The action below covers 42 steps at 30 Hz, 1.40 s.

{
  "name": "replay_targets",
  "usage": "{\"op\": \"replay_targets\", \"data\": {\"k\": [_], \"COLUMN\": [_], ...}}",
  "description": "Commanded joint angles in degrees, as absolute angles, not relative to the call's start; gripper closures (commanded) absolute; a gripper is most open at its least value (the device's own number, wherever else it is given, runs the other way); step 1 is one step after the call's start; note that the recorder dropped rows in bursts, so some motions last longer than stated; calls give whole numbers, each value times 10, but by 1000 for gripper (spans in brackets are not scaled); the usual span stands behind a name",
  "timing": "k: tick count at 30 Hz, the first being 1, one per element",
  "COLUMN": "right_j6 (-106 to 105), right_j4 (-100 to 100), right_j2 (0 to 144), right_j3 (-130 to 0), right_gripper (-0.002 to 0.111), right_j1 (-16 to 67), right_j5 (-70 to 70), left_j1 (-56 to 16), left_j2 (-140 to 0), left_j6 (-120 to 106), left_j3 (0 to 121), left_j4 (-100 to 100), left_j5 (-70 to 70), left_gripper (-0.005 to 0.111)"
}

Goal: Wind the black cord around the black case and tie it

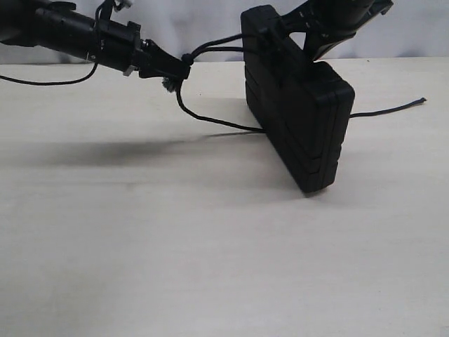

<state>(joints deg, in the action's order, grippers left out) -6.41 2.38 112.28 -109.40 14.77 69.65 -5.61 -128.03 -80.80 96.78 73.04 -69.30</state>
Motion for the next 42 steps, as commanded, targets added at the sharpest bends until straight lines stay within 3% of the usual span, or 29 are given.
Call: {"op": "replay_targets", "data": {"k": [1,19,32,42], "right_j6": [-68,-68,-68,-68], "right_j4": [24,24,24,24], "right_j2": [1121,1121,1121,1121], "right_j3": [-1092,-1092,-1092,-1092], "right_gripper": [104,104,104,104], "right_j1": [148,148,148,148], "right_j5": [700,700,700,700], "left_j1": [-67,-130,-207,-218], "left_j2": [-1275,-1275,-1275,-1240], "left_j6": [-790,-744,-734,-715], "left_j3": [967,967,967,967], "left_j4": [717,568,478,455], "left_j5": [-700,-689,-550,-464], "left_gripper": [107,107,107,107]}}
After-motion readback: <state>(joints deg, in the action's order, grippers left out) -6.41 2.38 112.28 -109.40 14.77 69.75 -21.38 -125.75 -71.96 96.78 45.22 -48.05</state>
